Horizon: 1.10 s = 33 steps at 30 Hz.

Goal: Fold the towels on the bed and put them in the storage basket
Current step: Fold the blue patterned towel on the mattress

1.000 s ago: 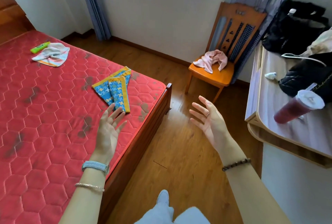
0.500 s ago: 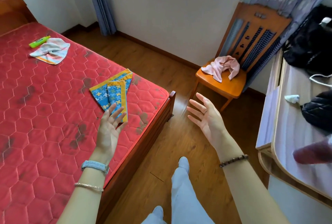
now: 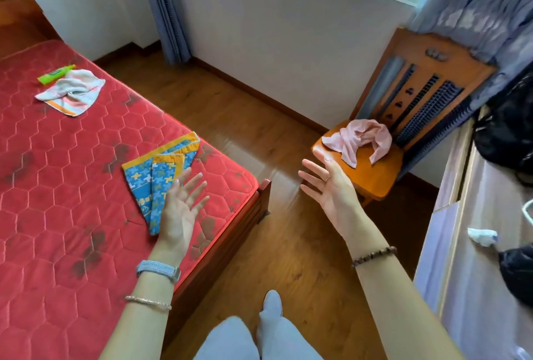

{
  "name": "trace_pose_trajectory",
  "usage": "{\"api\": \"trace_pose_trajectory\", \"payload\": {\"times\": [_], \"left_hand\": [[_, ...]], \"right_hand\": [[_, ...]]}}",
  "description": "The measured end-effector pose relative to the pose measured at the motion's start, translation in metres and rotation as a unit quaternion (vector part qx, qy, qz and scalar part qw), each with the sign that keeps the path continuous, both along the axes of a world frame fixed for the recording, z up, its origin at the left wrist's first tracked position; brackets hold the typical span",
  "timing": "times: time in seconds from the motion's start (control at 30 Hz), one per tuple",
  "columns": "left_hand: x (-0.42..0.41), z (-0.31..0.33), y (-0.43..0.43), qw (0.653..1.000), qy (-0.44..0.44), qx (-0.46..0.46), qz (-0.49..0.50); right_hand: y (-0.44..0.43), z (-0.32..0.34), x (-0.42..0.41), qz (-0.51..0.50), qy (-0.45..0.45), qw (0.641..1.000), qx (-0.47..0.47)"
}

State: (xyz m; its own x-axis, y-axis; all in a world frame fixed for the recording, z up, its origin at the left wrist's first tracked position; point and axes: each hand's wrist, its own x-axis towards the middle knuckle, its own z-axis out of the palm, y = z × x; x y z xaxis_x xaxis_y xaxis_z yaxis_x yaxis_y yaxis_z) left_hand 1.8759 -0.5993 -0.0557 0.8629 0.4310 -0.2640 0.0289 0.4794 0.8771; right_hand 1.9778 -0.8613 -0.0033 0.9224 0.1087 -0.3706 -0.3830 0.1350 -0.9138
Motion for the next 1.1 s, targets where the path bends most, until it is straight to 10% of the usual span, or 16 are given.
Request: {"api": "trace_pose_trajectory", "payload": {"times": [0.43,1.1], "left_hand": [[0.13,-0.012,-0.04,0.999,0.01,0.025,-0.028],[0.235,-0.063,0.059,0.98,0.09,-0.018,0.175]], "right_hand": [[-0.053,-0.028,0.102,-0.015,0.044,0.999,-0.004],[0.116,-0.032,0.318,0.219,0.039,0.974,-0.054]]}}
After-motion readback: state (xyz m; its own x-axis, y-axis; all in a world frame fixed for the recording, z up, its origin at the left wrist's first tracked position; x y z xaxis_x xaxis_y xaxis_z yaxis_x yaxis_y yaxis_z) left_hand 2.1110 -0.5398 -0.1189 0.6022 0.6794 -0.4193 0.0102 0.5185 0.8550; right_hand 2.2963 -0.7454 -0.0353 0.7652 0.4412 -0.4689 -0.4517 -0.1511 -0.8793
